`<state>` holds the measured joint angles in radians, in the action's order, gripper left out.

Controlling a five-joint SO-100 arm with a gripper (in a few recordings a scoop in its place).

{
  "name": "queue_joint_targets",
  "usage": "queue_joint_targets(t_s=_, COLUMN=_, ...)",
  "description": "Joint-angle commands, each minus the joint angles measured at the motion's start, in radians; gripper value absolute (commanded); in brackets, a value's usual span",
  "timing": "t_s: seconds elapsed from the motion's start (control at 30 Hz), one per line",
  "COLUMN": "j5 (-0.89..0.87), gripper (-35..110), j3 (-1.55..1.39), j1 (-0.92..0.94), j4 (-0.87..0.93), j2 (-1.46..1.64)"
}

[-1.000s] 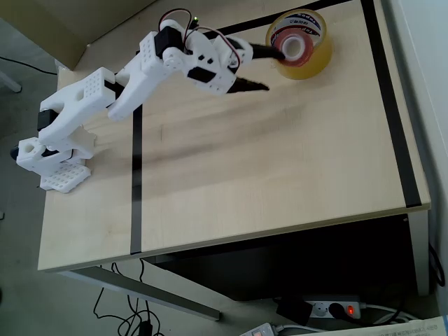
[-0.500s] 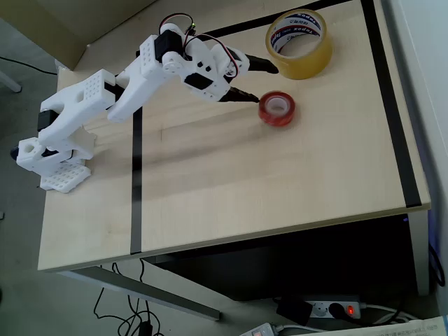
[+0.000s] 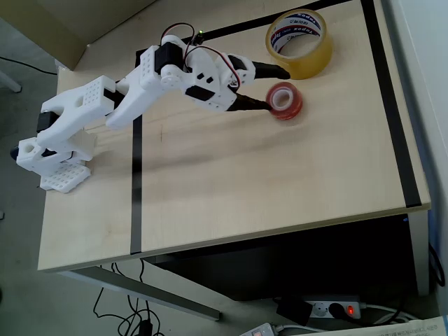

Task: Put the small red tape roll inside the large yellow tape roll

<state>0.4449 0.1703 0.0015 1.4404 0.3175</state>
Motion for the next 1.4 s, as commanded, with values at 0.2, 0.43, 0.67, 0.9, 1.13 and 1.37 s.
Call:
queue_joint_targets(t_s=0.2, j5=-0.003, gripper=8, j3=0.071, j1=0.015, j4=-0.179, j2=-0.063)
queue_joint_targets(t_s=0.43, j5=-0.020, gripper=0, j3=0.071, j1=0.002, j4=-0.261, j2=-0.140)
queue_joint_targets(t_s=0.67, j5=-0.014, gripper=0, j3=0.069, j1=-0.021, j4=-0.176, j2=-0.141)
queue_joint_targets(t_s=0.9, j5=-0.018, gripper=0, j3=0.069, j1=-0.063, j4=0.137, j2=-0.060)
queue_joint_targets(t_s=1.13, j5=-0.021, gripper=0, j3=0.069, j1=-0.089, j4=0.362, j2=0.118)
queue_joint_targets(t_s=1.37, j5=-0.021, gripper=10, j3=0.069, j1=-0.052, j4=0.347, j2=0.190)
